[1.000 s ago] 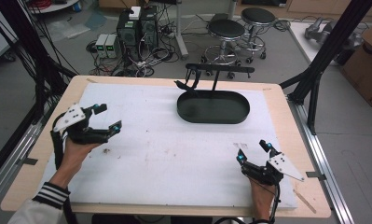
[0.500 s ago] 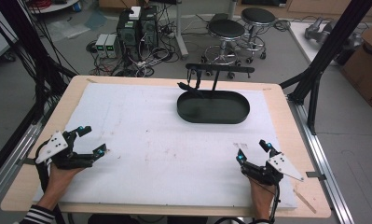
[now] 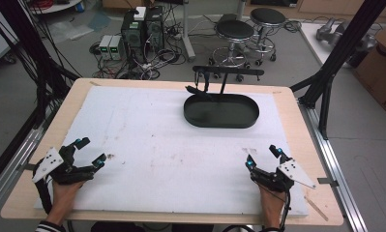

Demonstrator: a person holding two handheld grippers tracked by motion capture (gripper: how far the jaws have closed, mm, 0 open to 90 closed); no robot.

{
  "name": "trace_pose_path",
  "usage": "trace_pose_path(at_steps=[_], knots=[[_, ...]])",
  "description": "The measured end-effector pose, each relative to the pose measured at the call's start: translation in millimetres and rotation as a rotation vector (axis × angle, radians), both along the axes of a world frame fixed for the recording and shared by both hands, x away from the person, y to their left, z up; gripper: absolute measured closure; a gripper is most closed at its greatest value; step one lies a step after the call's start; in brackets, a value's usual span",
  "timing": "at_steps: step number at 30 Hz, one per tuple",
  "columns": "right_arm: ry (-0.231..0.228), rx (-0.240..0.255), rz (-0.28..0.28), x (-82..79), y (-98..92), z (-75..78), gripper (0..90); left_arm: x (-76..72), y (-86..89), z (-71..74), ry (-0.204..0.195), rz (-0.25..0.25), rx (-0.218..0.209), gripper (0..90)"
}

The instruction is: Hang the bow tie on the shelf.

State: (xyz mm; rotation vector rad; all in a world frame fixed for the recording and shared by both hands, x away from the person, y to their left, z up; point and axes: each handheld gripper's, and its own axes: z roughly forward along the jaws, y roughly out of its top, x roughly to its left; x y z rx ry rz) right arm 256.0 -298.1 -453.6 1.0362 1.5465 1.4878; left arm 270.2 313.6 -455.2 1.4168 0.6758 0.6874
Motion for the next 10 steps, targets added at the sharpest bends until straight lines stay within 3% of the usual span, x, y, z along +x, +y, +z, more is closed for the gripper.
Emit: trace_pose_path(at_steps=[2, 10], knots=[[0.002, 0.000, 0.002, -0.1, 0.3, -0.1, 9.7, -0.8, -2.4, 0.1, -0.007, 0.001, 0.021, 11.4], [0.004, -0.001, 0.000, 0.2, 0.1, 0.0, 9.7, -0.2, -1.3, 0.1, -0.001, 0.001, 0.016, 11.4]])
